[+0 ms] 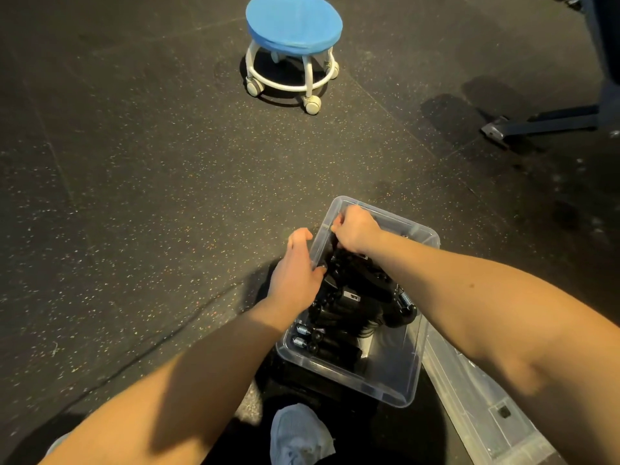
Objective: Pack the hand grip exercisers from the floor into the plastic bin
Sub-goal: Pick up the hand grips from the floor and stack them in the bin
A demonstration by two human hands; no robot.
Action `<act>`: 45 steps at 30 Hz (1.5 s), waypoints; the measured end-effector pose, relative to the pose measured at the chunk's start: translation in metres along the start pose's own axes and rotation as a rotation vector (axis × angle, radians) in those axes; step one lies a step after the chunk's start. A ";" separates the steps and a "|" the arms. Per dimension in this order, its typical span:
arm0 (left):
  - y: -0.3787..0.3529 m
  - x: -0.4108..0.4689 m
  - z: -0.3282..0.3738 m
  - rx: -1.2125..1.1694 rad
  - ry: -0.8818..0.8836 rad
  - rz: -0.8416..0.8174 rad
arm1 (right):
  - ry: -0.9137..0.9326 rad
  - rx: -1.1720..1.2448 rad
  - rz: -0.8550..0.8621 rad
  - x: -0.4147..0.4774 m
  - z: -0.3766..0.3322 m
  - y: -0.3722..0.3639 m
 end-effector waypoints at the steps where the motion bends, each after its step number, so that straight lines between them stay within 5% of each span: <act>1: 0.001 -0.001 0.002 0.001 -0.043 0.003 | -0.010 0.019 0.015 -0.001 0.001 0.001; 8: 0.007 -0.005 0.007 0.200 -0.283 -0.093 | -0.039 0.138 0.031 -0.001 0.007 0.003; 14: 0.004 0.000 0.017 0.354 -0.286 -0.142 | 0.007 0.156 0.034 -0.006 0.004 -0.001; 22: 0.002 0.003 0.025 0.568 -0.193 -0.188 | 0.131 -0.361 0.201 -0.024 -0.005 -0.004; 32: 0.000 0.000 0.024 0.625 -0.183 -0.233 | 0.035 -0.071 0.062 -0.009 -0.007 -0.001; 41: 0.003 0.023 0.043 0.659 -0.143 -0.204 | -0.106 -0.105 0.124 -0.009 -0.007 0.001; 45: -0.001 0.026 0.040 0.675 -0.141 -0.188 | -0.095 -0.047 0.023 -0.005 -0.006 -0.008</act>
Point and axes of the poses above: each hand's wrist, its own x-axis towards the middle knuckle, its own y-axis out of the back of the hand, z = x × y, the point moved 7 cm from there along x, towards the middle knuckle, and after that the axes turned 5 degrees about -y, right-handed, at the moved point
